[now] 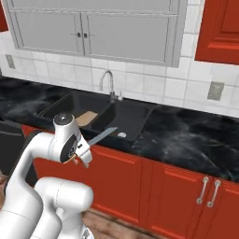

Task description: Move the cutting board and knife to the sink. Then move spray from the cabinet to the counter.

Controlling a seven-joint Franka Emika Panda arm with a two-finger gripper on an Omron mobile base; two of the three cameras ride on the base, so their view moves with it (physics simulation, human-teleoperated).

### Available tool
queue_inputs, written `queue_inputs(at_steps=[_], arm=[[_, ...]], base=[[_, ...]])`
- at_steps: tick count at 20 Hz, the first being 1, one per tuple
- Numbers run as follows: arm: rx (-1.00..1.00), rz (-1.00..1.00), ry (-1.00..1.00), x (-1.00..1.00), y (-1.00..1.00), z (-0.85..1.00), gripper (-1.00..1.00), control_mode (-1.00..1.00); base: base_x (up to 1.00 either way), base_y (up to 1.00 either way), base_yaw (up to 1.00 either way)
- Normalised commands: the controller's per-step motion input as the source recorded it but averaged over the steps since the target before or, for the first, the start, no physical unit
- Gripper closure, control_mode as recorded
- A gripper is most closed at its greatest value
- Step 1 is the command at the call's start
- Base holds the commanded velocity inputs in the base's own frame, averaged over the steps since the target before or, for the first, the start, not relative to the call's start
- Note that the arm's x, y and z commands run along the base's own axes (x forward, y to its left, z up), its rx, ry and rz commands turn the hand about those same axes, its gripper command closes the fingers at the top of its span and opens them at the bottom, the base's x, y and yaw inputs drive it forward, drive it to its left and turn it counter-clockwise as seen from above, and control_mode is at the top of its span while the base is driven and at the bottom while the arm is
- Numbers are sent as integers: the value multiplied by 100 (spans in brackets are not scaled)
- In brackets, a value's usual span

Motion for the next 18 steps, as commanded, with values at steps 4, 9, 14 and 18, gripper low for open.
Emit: queue_inputs(at_steps=[4,9,14,18], arm=[[0,0,0,0,0,0,100,100],[0,0,0,0,0,0,100,100],[0,0,0,0,0,0,100,100],[0,0,0,0,0,0,100,100]], base=[[64,69,-4],[58,64,-17],[55,61,-21],[56,65,-16]])
